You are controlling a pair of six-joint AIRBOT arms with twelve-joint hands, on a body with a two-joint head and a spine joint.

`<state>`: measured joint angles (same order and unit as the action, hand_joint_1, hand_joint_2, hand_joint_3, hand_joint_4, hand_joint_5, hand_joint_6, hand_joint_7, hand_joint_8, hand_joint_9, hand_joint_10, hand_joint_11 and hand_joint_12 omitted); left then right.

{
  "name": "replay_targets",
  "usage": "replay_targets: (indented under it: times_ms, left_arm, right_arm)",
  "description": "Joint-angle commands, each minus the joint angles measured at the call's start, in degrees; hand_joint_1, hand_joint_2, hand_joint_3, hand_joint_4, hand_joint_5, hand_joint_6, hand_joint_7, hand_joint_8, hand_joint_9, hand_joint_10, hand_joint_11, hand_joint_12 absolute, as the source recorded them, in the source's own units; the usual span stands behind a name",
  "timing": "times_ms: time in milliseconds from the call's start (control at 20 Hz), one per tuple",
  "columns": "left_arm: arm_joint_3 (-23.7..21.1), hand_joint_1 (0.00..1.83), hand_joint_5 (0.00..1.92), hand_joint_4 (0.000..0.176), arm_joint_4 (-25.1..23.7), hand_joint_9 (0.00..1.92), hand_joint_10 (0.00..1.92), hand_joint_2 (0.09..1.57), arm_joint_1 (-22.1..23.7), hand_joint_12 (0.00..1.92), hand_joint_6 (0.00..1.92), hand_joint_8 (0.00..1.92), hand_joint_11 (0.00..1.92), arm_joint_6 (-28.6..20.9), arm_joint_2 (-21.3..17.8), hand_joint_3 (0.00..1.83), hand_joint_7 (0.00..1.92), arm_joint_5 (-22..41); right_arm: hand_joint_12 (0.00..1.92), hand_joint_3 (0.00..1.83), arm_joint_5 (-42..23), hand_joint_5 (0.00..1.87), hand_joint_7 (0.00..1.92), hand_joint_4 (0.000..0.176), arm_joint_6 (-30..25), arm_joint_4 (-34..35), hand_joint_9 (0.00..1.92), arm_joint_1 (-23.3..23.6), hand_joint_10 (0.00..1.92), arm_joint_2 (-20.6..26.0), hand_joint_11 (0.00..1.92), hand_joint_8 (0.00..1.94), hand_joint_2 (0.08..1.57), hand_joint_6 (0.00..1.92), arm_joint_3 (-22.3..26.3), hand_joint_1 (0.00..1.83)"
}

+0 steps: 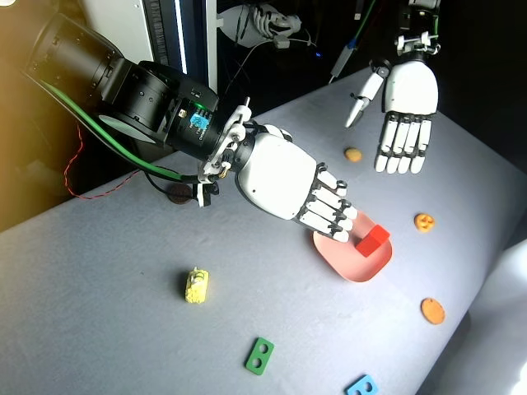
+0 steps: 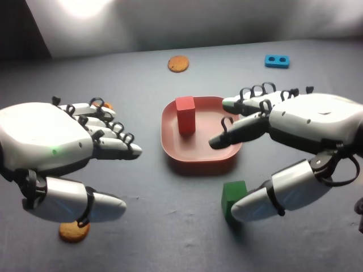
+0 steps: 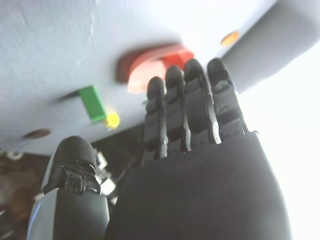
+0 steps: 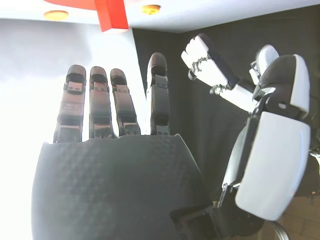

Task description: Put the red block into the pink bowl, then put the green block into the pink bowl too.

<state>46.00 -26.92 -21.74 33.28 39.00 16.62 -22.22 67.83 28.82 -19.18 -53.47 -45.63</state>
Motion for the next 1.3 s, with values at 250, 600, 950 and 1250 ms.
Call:
replay_targets:
  times_ms: [250,600,950,1250]
  left_arm:
    - [-0.7,0.12,0.37,0.000,-2.5,0.30,0.01,1.23,0.8,0.33,0.01,0.00,0.00,-2.1,-1.0,0.00,0.37,6.0]
    - [-0.9,0.09,0.37,0.000,-3.4,0.30,0.00,1.23,1.2,0.41,0.00,0.00,0.00,-2.1,-1.0,0.00,0.36,6.0]
    - [-0.9,0.10,0.34,0.000,-3.5,0.26,0.00,1.25,1.6,0.42,0.00,0.00,0.00,-2.1,-1.0,0.00,0.32,6.9]
    - [-1.0,0.07,0.34,0.000,-3.7,0.27,0.00,1.27,1.7,0.37,0.01,0.01,0.00,-2.1,-1.0,0.00,0.32,6.9]
  right_arm:
    - [0.00,0.00,-7.3,0.80,0.10,0.151,0.1,-0.3,0.00,-0.5,0.00,-0.9,0.00,0.00,0.75,0.05,-1.0,0.68]
    - [0.00,0.03,-9.2,0.81,0.01,0.144,0.3,5.0,0.00,-1.0,0.00,-2.6,0.00,0.00,0.83,0.03,-2.8,0.73]
    - [0.00,0.00,-10.6,0.82,0.04,0.109,0.3,8.0,0.00,-1.1,0.00,-4.2,0.00,0.01,0.79,0.02,-3.3,0.77]
    - [0.00,0.00,-11.5,0.82,0.06,0.087,1.8,8.0,0.00,-3.0,0.00,-5.0,0.00,0.02,0.79,0.02,-3.3,0.81]
